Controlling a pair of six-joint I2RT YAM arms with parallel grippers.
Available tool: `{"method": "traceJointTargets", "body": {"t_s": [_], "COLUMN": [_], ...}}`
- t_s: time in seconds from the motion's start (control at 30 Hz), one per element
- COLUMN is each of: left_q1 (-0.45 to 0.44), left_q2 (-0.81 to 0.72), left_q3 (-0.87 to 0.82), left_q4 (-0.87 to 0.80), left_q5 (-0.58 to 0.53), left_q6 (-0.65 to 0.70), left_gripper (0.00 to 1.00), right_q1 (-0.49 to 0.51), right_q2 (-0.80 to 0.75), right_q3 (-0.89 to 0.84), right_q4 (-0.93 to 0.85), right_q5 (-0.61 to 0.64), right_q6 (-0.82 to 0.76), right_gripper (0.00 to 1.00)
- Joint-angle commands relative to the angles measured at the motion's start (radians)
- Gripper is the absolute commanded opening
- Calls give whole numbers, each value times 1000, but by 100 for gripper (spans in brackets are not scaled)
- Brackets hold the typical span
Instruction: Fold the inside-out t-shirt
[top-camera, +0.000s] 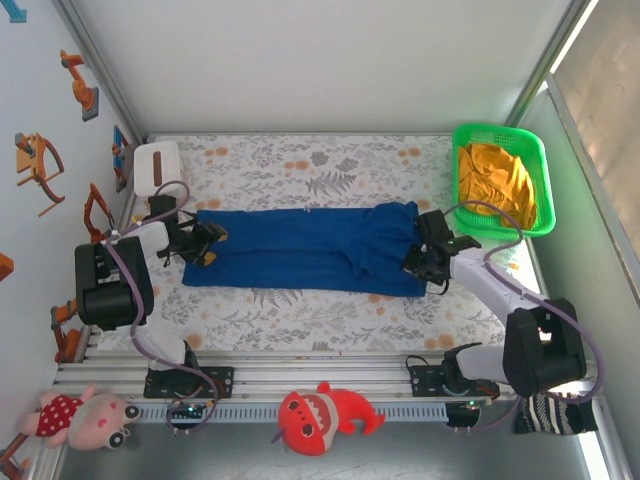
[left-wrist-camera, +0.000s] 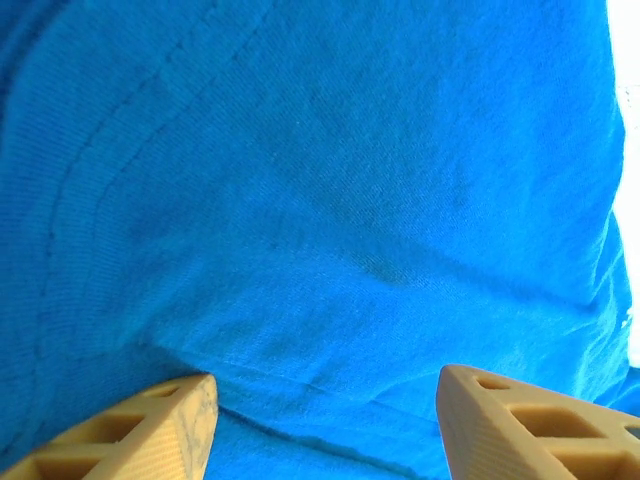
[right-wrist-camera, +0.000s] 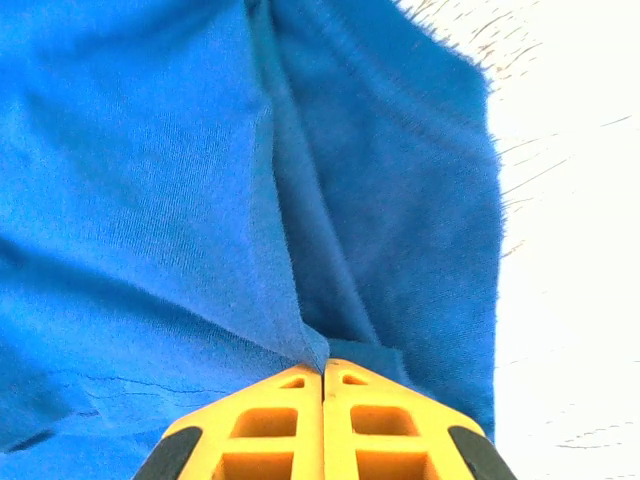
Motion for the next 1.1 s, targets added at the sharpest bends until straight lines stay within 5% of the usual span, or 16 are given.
{"method": "traceJointTargets", "body": {"t_s": [0.0, 0.17, 0.27, 0.33, 0.6, 0.77, 1.07], "left_q1": [13, 24, 30, 32, 27, 4, -14], "left_q2": [65, 72, 67, 61, -86, -75, 47], "left_q3": [-24, -21, -5, 14, 104, 193, 244], "left_q4": [-24, -28, -41, -55, -94, -107, -154], "left_q5": [-96, -95, -92, -85, -2, 73, 6], "left_q6": [5, 12, 17, 23, 44, 56, 130], "left_gripper": [60, 59, 59, 59, 61, 62, 63], "right_q1": [-36, -40, -40, -41, -41, -42, -41], "right_q2": [-4, 48, 64, 42, -39, 73, 300], "right_q3": [-6, -40, -50, -34, 145, 218, 139], "right_q4": [-58, -31, -24, -37, -98, 23, 240], "right_q5": [27, -6, -20, -19, 23, -85, -219], "right_q6": [-18, -15, -12, -13, -105, -156, -30], "right_gripper": [0, 2, 24, 26, 26, 25, 17]}}
